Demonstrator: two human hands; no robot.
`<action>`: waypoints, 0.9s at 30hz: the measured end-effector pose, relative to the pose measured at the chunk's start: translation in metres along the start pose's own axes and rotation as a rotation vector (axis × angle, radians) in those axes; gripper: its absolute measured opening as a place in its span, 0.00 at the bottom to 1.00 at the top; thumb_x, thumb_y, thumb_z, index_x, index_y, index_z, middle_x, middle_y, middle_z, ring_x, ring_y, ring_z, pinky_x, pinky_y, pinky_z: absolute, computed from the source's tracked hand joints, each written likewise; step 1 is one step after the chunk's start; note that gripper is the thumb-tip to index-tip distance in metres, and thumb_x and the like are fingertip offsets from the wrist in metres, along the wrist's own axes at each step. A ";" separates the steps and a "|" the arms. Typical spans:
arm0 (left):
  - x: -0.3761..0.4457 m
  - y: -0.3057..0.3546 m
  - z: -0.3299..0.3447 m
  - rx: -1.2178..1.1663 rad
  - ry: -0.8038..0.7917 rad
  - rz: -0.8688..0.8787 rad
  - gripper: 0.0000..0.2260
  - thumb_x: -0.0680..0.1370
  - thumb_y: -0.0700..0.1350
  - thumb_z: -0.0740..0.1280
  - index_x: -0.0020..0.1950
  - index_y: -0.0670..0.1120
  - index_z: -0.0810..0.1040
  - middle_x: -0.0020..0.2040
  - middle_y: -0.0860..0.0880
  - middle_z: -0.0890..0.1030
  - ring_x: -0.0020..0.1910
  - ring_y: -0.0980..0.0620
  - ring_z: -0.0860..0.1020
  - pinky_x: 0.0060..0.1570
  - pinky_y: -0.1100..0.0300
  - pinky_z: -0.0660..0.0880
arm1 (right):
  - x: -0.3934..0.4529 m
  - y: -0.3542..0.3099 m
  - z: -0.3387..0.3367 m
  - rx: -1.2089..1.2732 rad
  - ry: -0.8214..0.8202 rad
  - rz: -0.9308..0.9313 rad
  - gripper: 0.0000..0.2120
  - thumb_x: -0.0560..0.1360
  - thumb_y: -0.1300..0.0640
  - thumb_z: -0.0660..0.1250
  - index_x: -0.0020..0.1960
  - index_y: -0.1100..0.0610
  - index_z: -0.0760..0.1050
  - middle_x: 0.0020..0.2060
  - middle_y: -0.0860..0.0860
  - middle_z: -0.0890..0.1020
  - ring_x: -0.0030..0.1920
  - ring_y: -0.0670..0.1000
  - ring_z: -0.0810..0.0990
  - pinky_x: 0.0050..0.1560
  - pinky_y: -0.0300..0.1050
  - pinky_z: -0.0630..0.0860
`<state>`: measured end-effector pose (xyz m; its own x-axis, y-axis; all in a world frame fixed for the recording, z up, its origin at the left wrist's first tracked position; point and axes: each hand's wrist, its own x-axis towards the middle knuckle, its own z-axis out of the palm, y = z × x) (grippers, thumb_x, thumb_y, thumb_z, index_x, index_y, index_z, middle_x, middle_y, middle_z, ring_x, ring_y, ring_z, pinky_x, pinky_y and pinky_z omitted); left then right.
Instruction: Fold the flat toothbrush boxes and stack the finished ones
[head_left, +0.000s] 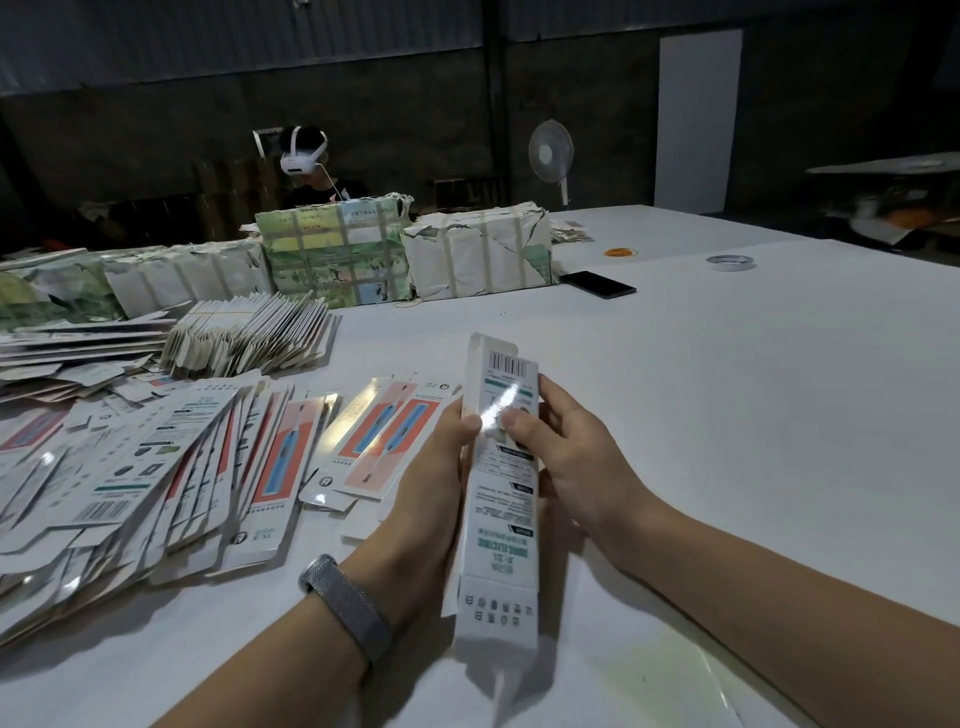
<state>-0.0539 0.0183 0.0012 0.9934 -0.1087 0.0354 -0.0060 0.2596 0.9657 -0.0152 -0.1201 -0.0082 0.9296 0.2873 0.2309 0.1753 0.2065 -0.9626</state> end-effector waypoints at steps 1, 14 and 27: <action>0.001 -0.002 -0.001 0.029 0.025 0.025 0.13 0.83 0.46 0.57 0.59 0.50 0.80 0.39 0.44 0.84 0.33 0.49 0.83 0.30 0.58 0.79 | 0.000 0.000 -0.001 0.002 -0.005 -0.009 0.11 0.81 0.57 0.66 0.61 0.47 0.76 0.51 0.51 0.85 0.48 0.51 0.86 0.40 0.42 0.81; 0.007 -0.002 -0.007 0.098 0.004 0.103 0.24 0.74 0.52 0.63 0.71 0.64 0.69 0.56 0.44 0.85 0.47 0.44 0.86 0.40 0.54 0.81 | 0.001 -0.007 -0.007 -0.093 -0.066 -0.148 0.18 0.83 0.58 0.60 0.69 0.41 0.71 0.46 0.50 0.86 0.45 0.49 0.86 0.41 0.42 0.81; 0.005 0.002 -0.010 0.322 0.111 0.378 0.19 0.75 0.59 0.61 0.66 0.60 0.65 0.48 0.57 0.87 0.40 0.52 0.86 0.32 0.61 0.80 | -0.002 -0.009 -0.005 -0.139 -0.188 -0.145 0.23 0.82 0.55 0.59 0.77 0.44 0.63 0.50 0.53 0.85 0.51 0.52 0.85 0.48 0.44 0.81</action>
<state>-0.0482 0.0277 0.0011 0.9212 0.0429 0.3867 -0.3846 -0.0499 0.9217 -0.0171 -0.1269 -0.0003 0.8169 0.4357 0.3778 0.3575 0.1313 -0.9246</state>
